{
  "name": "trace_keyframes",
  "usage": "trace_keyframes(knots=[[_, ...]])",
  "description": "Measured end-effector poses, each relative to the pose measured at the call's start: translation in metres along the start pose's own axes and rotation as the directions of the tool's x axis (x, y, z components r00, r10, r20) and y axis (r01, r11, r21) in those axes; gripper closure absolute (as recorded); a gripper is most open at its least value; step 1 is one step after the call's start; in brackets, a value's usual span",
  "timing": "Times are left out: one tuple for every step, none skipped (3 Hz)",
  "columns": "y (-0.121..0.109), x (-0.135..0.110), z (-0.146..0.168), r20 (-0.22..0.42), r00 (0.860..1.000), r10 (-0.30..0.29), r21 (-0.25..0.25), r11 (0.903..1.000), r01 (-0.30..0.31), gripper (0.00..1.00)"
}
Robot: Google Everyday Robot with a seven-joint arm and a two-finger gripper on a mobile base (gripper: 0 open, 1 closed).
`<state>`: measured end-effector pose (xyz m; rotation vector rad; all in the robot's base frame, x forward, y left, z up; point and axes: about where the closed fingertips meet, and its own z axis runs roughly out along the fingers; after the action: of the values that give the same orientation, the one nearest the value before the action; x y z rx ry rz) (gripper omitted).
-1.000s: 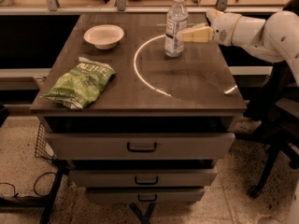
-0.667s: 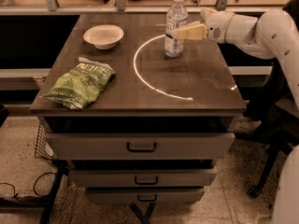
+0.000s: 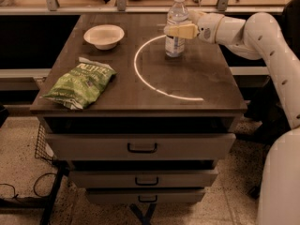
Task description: Pick blue plastic bottle
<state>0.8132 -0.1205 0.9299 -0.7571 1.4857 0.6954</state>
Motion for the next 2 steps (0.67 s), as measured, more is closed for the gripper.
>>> trace_keyframes(knots=[[0.0016,0.0005,0.0032,0.000,1.000,0.002,-0.004,1.0000,-0.002,0.39],[0.0038,0.0009,0.0064,0.000,1.000,0.002,-0.010,1.0000,-0.002,0.64]])
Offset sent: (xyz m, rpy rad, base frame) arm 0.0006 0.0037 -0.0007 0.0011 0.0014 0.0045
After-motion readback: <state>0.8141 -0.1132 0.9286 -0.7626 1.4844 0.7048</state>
